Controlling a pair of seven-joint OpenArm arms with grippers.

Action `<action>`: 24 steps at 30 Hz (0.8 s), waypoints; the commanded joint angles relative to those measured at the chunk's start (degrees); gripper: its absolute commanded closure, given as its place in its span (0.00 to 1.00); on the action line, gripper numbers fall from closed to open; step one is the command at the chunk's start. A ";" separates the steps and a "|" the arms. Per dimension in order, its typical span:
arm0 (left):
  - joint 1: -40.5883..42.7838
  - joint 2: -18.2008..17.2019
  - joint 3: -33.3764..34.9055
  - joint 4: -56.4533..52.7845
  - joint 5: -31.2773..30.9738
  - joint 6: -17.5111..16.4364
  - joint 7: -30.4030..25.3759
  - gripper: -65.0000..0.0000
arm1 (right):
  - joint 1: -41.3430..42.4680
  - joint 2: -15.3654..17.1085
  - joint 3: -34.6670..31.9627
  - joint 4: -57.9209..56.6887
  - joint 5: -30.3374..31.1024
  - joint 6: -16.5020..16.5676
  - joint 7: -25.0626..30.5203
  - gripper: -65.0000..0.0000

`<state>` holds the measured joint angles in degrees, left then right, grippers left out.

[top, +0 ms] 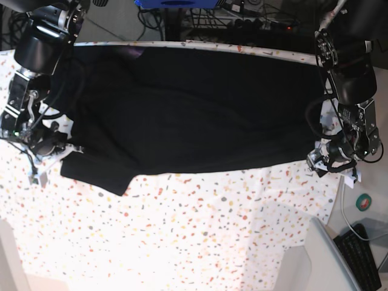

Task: Layout the t-shirt on the table in an organized manner, then fold the t-shirt properly
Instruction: 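Adjust the left gripper's grip along the shirt's side edge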

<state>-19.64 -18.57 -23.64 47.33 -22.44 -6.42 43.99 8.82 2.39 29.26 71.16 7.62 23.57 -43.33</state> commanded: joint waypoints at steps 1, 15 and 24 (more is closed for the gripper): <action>-1.06 -0.82 -0.32 1.15 -0.38 -0.40 -0.69 0.34 | 1.16 0.73 -0.02 1.06 0.78 0.38 0.91 1.00; -1.86 -0.38 -0.23 -2.89 -0.29 -0.40 -1.04 0.34 | 1.42 0.38 -0.02 0.98 0.78 0.38 1.09 1.00; -1.50 0.33 7.24 -3.51 -0.46 -0.40 -4.91 0.40 | 1.33 0.29 -0.02 0.98 0.87 0.38 1.09 1.00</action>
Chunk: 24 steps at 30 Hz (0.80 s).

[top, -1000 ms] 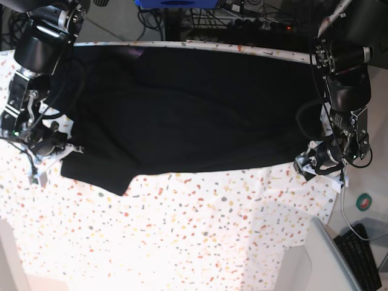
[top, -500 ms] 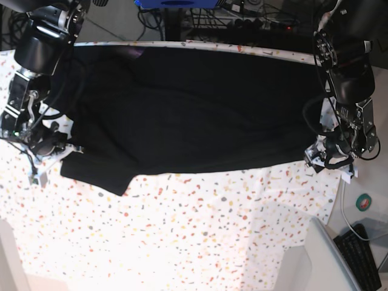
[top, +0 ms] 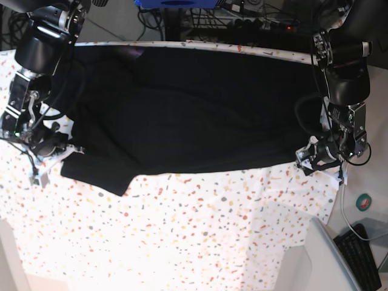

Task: Layout the t-shirt on the table in an organized manner, then fold the t-shirt properly
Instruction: 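Adjust the left gripper's grip along the shirt's side edge, then lift the shirt's hem side with both grippers and fold it toward the collar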

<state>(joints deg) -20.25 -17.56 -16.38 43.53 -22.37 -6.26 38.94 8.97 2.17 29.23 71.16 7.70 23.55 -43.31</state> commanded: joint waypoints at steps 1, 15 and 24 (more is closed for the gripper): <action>-0.98 -0.68 0.16 -0.67 -0.62 -0.55 -0.04 0.47 | 1.09 0.51 0.00 0.98 0.78 0.41 1.07 1.00; -5.20 -1.12 0.07 -3.48 -0.71 -0.55 -3.64 1.00 | 1.27 0.86 -0.09 0.71 0.69 0.41 1.24 1.00; -7.49 -0.86 -0.01 9.70 -0.88 -0.55 3.30 1.00 | 3.82 6.31 -8.44 0.10 0.87 0.49 4.32 1.00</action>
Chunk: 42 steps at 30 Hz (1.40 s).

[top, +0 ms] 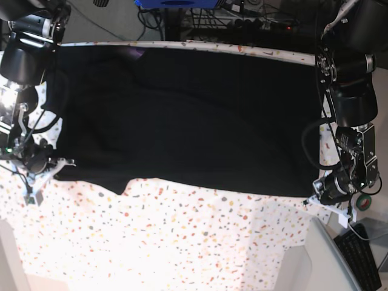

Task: Layout the t-shirt on the table in an organized manner, then fold the t-shirt properly
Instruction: 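Lift the shirt's hem side with both grippers and fold it toward the collar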

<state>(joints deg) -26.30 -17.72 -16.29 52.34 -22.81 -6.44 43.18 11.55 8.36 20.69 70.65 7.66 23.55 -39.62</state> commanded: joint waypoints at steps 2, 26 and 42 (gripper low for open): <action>-1.26 -0.70 -0.10 3.27 -0.45 -0.38 -0.06 1.00 | 1.24 0.56 -2.09 -0.81 0.73 0.49 4.93 1.00; 2.70 -0.88 -0.45 4.41 -0.45 -0.46 0.65 1.00 | 5.37 11.82 -23.63 -22.17 0.65 0.49 45.90 1.00; 9.12 0.53 -9.86 12.06 -0.45 -0.64 4.69 1.00 | 6.78 11.46 -24.60 -22.52 0.56 0.49 46.96 1.00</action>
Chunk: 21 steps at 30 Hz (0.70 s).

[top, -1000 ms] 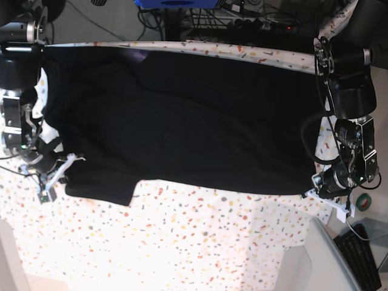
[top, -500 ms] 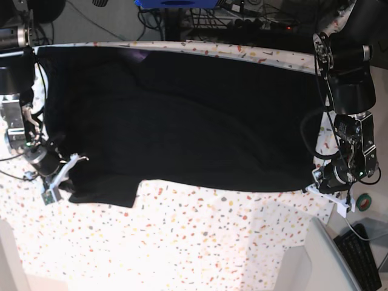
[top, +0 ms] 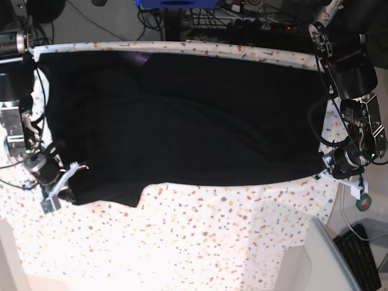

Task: Layout the t-shirt on the table in an organized manner, then fold the t-shirt properly
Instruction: 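Lift the shirt's hem side with both grippers and fold it toward the collar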

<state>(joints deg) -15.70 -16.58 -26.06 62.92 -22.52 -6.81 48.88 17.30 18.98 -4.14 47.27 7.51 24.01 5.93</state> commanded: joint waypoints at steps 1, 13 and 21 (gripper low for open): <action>-0.96 -0.43 -0.09 2.71 -0.73 -0.27 -0.93 1.00 | 0.59 0.84 0.23 1.22 0.71 0.03 1.41 1.00; 7.75 -0.17 -0.62 11.06 -0.82 -0.27 -0.84 1.00 | -10.05 1.19 0.93 16.25 0.71 0.03 1.14 1.00; 12.23 -0.61 -0.79 13.17 -0.82 -0.36 -0.84 1.00 | -17.87 2.42 3.75 22.14 1.06 -0.05 0.79 1.00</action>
<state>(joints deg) -2.35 -16.16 -26.59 74.94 -22.90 -6.92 49.06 -1.43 20.45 -0.91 68.31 7.68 24.47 4.93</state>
